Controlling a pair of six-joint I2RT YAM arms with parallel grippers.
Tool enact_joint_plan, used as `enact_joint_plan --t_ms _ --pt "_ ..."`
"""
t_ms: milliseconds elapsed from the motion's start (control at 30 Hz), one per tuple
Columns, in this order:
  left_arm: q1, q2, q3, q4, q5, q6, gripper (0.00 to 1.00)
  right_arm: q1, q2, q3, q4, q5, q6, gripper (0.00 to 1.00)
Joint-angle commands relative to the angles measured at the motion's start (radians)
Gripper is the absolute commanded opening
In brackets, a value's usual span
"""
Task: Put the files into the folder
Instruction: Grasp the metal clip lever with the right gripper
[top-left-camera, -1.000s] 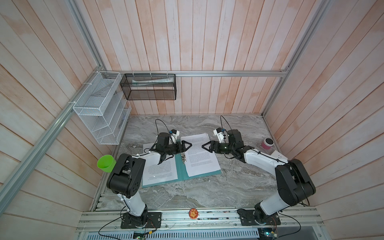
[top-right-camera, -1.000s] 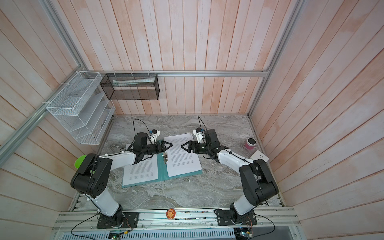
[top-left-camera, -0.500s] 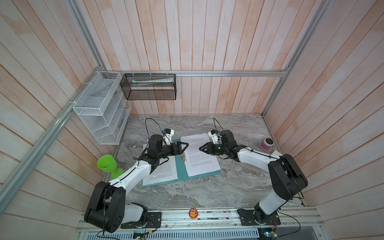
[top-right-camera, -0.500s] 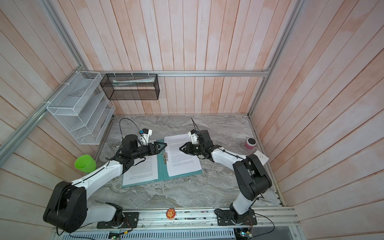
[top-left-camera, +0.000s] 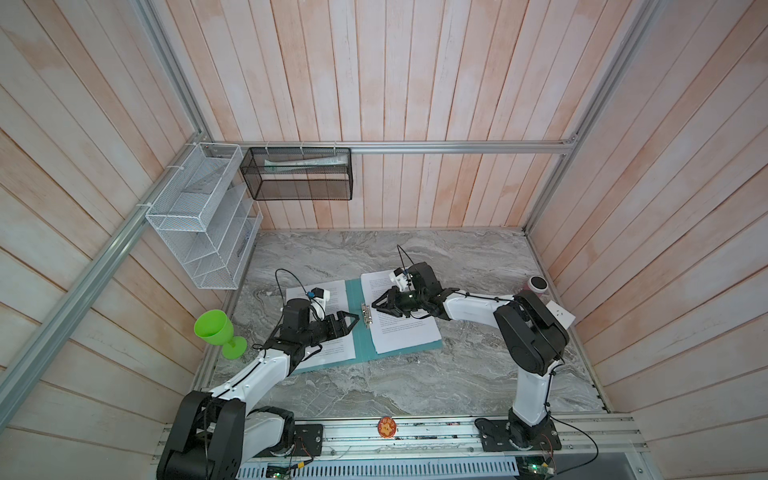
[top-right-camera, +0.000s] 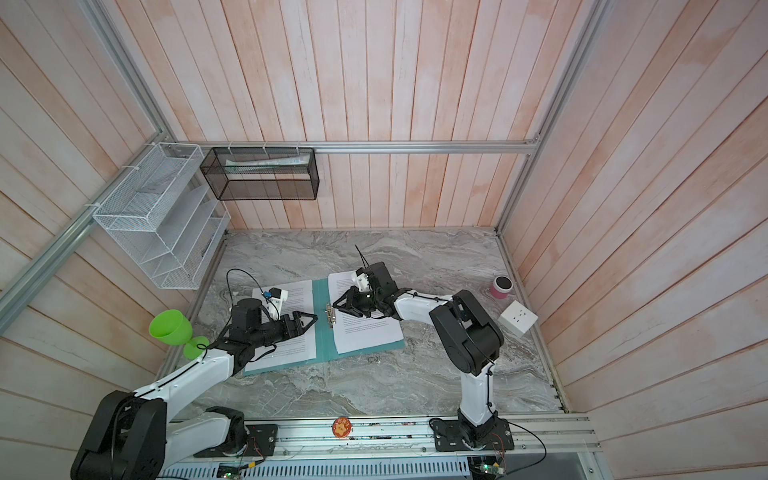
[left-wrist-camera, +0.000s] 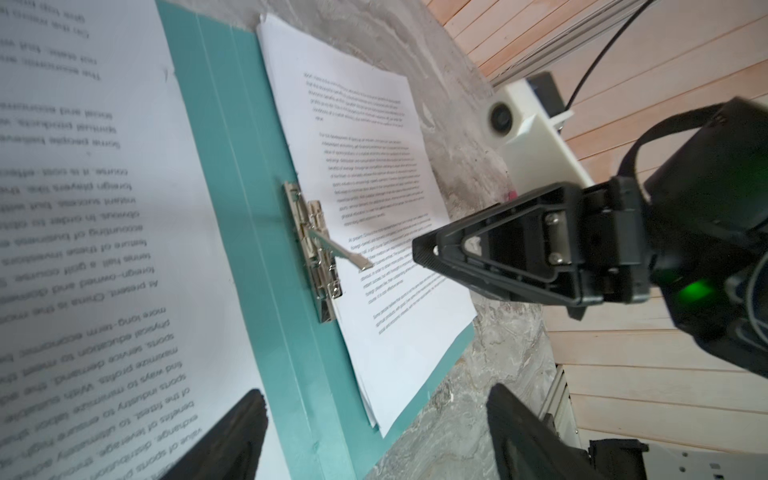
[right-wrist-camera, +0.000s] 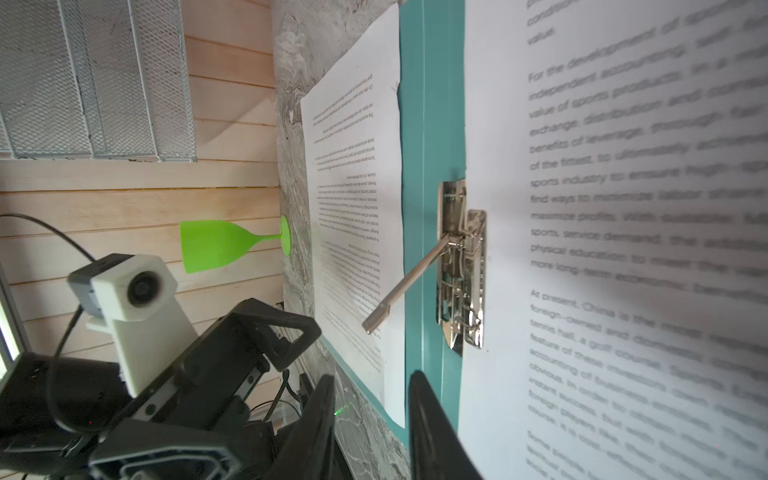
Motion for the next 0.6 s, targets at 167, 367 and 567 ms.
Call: enact_joint_plan --t_ms 167,367,567 --pt "0.029 0.054 -0.064 0.152 0.028 -0.027 0.84 0.012 0.081 0.051 0.061 -0.082 0.11 0.27" --pt "0.054 0.054 -0.099 0.18 0.039 -0.038 0.84 0.012 0.106 0.069 0.058 -0.095 0.116 0.25" --pt "0.07 0.06 -0.129 0.21 0.054 -0.05 0.84 0.013 0.141 0.097 0.059 -0.117 0.128 0.25"
